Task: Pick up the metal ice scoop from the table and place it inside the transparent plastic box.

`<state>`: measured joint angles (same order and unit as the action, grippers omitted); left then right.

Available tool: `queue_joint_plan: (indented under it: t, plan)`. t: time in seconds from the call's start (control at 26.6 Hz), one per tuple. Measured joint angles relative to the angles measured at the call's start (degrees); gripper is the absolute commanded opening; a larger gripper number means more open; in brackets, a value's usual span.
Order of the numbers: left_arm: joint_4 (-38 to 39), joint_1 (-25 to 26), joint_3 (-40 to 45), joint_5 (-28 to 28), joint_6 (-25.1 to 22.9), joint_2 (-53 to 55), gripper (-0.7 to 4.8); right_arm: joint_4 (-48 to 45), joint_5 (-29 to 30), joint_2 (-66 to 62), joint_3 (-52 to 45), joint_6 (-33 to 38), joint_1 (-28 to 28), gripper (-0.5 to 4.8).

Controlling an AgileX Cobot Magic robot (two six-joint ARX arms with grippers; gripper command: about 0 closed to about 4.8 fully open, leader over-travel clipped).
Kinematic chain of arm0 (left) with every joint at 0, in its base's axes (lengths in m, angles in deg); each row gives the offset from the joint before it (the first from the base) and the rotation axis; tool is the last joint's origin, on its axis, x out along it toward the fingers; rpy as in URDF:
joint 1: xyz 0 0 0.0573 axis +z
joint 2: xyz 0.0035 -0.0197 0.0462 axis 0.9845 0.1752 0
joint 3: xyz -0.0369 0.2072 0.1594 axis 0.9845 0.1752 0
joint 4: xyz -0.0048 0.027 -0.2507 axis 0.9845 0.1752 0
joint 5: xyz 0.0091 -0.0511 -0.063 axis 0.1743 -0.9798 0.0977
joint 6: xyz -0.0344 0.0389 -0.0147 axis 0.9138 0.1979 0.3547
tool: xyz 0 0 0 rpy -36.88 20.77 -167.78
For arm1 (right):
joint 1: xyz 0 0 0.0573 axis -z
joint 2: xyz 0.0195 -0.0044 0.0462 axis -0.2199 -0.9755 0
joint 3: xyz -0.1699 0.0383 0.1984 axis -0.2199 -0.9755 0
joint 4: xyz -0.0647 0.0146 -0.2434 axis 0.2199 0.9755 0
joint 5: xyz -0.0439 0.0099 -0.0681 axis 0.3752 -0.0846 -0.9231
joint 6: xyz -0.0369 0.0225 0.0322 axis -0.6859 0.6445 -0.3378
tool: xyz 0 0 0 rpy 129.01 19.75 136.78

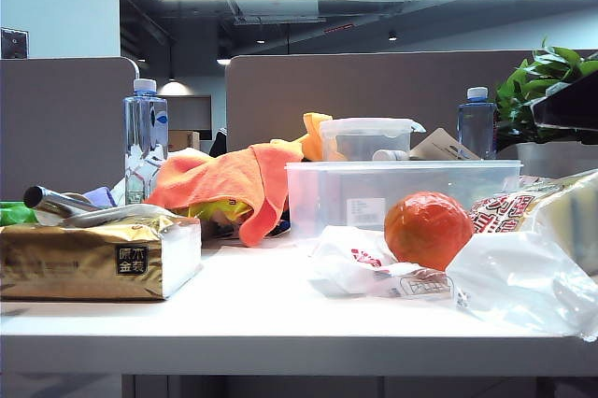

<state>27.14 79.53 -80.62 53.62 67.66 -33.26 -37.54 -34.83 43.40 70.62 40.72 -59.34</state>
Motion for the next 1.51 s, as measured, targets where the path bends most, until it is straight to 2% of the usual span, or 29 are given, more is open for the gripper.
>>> queue_joint_plan:
  t: [0.19,0.23,0.3,0.34,0.38,0.49,0.64,0.83,1.05,1.28,1.39,1.51]
  plan:
    - [11.06,0.00,-10.23,-3.50,-1.73,16.02,0.08,0.00,-0.02,0.00,0.00,0.00,-0.09,-0.01]
    - [11.93,0.00,-12.31,-3.45,-1.99,18.84,0.67,0.00,-0.02,0.00,0.00,0.00,-0.11,-0.01]
    - [15.72,0.00,-18.16,-3.52,-3.04,27.54,2.85,0.02,0.00,0.00,0.00,0.00,-0.13,-0.01]
    - [17.25,0.00,-21.24,-3.63,-3.56,31.91,3.64,0.00,0.00,0.00,0.00,0.00,-0.13,-0.01]
    - [18.97,0.00,-25.16,-3.91,-4.35,37.27,3.74,0.00,0.00,0.00,0.00,0.00,-0.13,-0.01]
    - [25.62,0.00,-35.19,-6.54,-5.29,50.73,3.72,-0.02,0.00,0.00,0.00,0.00,-0.15,-0.01]
    - [35.65,-1.84,-46.51,-8.74,-7.26,63.58,3.72,0.00,0.00,0.00,0.00,0.00,-0.26,-0.01]
    - [45.46,-6.19,-55.06,-8.81,-10.38,74.42,3.71,0.00,-0.02,0.00,0.00,0.00,-0.31,-0.01]
    - [51.10,-11.82,-59.98,-2.80,-10.73,81.64,3.62,0.00,0.00,-0.04,0.00,0.00,-0.31,-0.01]
    - [55.10,-13.44,-60.43,4.72,-11.28,84.17,3.62,0.00,0.00,-0.07,0.00,0.00,-0.31,-0.01]
    - [54.77,-13.35,-60.43,6.80,-11.56,84.15,3.57,0.00,-0.02,-0.07,0.00,0.00,-0.31,-0.01]
    - [54.49,-13.33,-60.43,7.06,-11.96,84.15,2.74,0.00,0.00,-0.07,0.00,0.00,-0.31,-0.01]
